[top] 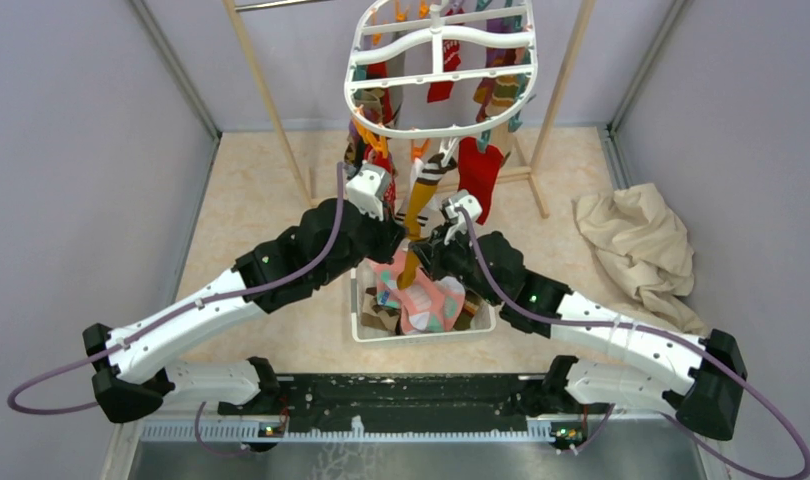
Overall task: Remove the socks clipped to the hanger
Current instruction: Remove the sock from the hanger.
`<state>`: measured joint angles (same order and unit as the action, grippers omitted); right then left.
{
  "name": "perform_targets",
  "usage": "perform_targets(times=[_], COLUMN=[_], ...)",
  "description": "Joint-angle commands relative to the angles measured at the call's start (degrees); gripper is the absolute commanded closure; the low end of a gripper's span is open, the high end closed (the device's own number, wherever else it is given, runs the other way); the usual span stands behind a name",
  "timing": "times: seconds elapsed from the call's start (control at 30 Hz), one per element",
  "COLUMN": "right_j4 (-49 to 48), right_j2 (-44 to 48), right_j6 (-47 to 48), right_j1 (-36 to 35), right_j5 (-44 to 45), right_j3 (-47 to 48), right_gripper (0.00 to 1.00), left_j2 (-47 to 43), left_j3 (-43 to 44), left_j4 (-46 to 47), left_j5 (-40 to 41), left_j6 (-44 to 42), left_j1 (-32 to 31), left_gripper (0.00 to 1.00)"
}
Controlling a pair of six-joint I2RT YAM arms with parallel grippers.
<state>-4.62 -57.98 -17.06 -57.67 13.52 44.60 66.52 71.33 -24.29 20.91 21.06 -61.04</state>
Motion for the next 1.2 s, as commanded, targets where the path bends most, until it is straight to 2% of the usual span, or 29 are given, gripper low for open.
perform_targets(times=[0.0,0.07,0.13,0.37,0.63,0.77,1.17], right_j4=[-0.4,0.1,0.5,0.8,2.3,3.1,2.4], right_j2=[3.8,4.4,4.7,5.0,5.3,5.5,4.9], right_j6=[-1.0,-1.0,-0.7,-0.7,-0.1,0.2,0.9], right_j1=[-0.6,-0.5,-0.5,-0.6,-0.5,-0.6,-0.5], right_j5=[1.9,1.9,1.9,1.8,4.2,5.5,5.1], right_j3=[-1.2,-1.7,-2.1,-3.3,-4.8,-5.3,-4.7], right_gripper=[1.00,1.00,1.00,1.00,1.00,1.00,1.00], left_j2=[0.0,0.4,1.2,5.9,12.6,12.9,12.2], left_j3=[0.4,1.2,3.0,13.0,22.8,23.0,21.1], left_j4=[1.8,1.5,1.2,1.3,1.3,1.6,1.9], left_j5=[-0.4,0.2,0.8,0.5,0.3,-1.9,-1.0], left_j6=[-0.1,-0.6,-1.4,-4.2,-7.0,-6.0,-4.9], left_j1=[-0.4,-0.4,-0.3,-0.2,1.5,4.4,7.5], left_gripper=[0.77,0.61,0.54,0.45,0.41,0.40,0.43])
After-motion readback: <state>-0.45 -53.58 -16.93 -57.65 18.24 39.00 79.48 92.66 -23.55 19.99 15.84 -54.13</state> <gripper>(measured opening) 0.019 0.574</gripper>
